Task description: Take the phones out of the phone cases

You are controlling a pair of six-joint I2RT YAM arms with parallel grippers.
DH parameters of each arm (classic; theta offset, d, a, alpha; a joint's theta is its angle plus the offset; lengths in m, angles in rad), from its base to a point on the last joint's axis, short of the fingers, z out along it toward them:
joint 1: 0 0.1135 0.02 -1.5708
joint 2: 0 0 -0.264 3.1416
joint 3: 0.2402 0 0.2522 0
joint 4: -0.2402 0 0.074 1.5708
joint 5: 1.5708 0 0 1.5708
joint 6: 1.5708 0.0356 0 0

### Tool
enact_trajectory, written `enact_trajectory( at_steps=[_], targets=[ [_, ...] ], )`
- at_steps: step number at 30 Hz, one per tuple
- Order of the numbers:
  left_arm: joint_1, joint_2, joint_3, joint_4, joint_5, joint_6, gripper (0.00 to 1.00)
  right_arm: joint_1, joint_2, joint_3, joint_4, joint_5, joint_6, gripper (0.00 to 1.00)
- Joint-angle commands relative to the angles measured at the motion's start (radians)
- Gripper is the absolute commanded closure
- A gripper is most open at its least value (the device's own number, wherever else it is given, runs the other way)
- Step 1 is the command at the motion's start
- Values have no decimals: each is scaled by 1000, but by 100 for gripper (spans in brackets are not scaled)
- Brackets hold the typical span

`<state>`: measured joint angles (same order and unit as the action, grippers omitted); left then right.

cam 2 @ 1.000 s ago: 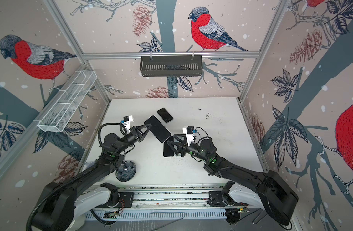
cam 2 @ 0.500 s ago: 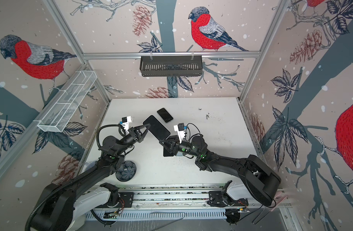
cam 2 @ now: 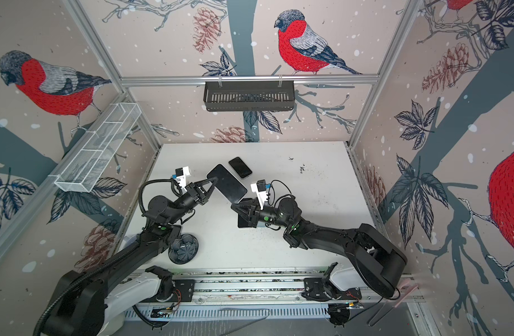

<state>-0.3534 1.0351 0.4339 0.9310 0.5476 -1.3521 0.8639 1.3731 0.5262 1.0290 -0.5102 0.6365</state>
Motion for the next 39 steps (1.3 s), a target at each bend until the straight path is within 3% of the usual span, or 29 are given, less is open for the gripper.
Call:
enact_trajectory(
  at_steps=[1,4,9,10,13,14,17,21,26,34,39],
  targets=[
    [-17,-13,36,-85,42,5,100,25,-13,-10,-149,210,-286,99],
    [-28,-12,72,-155,45,22,100,66,-20,-3,-211,401,-460,100],
    [-31,-7,84,-160,45,24,100,66,-49,-26,-139,548,-543,98],
    [-22,-11,81,-158,38,21,100,66,-67,-39,-134,565,-542,90],
    [7,-14,80,-122,61,4,100,66,-143,-137,-89,563,-525,47],
    [15,-13,91,-125,77,11,100,63,-171,-165,-80,564,-522,39],
    [28,10,138,-168,138,75,100,31,-260,-216,-150,567,-522,31],
    [40,40,223,-300,219,235,100,-35,-363,-188,-304,522,-555,27],
    [43,51,355,-549,274,531,100,-124,-461,-143,-430,409,-591,25],
    [42,55,514,-831,333,877,100,-160,-461,-14,-678,283,-734,24],
    [43,53,558,-955,386,1069,100,-164,-463,24,-743,240,-808,24]
  ],
)
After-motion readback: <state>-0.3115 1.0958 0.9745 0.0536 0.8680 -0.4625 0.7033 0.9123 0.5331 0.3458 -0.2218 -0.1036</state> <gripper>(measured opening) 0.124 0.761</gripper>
